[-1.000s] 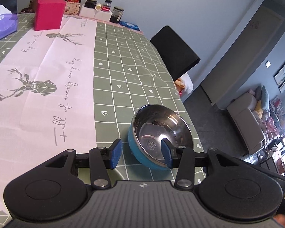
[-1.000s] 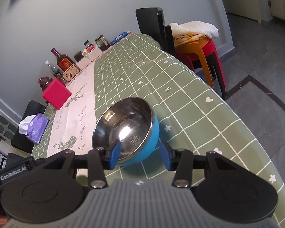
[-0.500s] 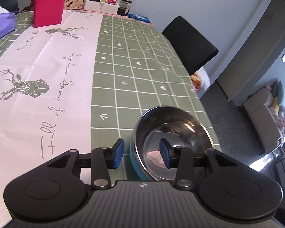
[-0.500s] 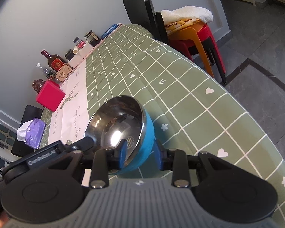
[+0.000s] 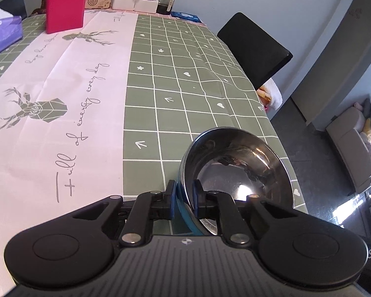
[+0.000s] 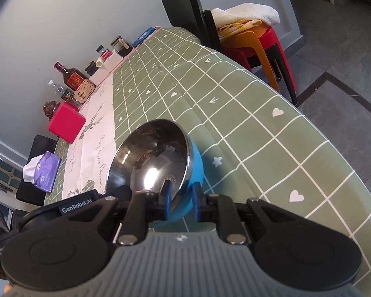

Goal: Organize plates and bowls
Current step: 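Close the left gripper on the blue bowl rim and lift it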

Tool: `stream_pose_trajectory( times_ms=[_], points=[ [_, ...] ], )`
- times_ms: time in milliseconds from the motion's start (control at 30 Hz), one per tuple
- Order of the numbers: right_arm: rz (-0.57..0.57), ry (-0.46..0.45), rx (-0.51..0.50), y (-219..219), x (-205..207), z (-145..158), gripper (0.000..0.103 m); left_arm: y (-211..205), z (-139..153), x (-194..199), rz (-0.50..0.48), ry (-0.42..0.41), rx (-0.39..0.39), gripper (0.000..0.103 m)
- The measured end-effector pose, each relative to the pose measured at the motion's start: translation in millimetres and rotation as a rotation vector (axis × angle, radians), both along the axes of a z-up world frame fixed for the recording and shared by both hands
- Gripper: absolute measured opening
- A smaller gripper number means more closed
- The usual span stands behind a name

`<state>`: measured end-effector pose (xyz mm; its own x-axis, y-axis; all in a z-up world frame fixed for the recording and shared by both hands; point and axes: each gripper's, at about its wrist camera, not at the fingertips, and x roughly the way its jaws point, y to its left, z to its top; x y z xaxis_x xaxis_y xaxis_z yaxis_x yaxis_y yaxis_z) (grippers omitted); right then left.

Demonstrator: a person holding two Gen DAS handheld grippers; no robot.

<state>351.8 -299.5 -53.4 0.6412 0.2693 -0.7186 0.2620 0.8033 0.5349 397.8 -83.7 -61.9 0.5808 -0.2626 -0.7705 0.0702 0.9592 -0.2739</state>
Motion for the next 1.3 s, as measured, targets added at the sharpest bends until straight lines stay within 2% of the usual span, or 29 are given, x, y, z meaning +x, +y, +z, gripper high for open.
stream_pose_trajectory(
  times_ms=[233, 633, 867, 1033, 1133, 1300],
  points=[
    [0.005, -0.018, -0.029, 0.1, -7.5, 10.7, 0.012, -3.9, 10.1, -11.3, -0.018, -0.012, 0.026, 0.014],
    [0.067, -0.100, -0.029, 8.2, -48.0, 52.4, 0.012, 5.8, 55.5, -56.1, -0.015, -0.015, 0.069, 0.014],
    [0.098, -0.179, -0.015, 14.3, -92.3, 77.5, 0.012, 18.3, 80.0, -95.4, -0.018, -0.018, 0.056, 0.014],
    [0.109, -0.242, -0.072, 19.5, -135.5, 91.0, 0.012, 18.7, 93.9, -128.7, -0.051, -0.006, 0.057, 0.015],
    [0.114, -0.268, -0.069, 18.5, -163.1, 90.9, 0.012, 20.5, 101.0, -149.4, -0.073, -0.005, 0.063, 0.014],
    [0.107, -0.284, -0.008, 8.2, -201.5, 81.8, 0.012, 22.5, 100.5, -179.8, -0.112, 0.034, 0.060, 0.015]
  ],
)
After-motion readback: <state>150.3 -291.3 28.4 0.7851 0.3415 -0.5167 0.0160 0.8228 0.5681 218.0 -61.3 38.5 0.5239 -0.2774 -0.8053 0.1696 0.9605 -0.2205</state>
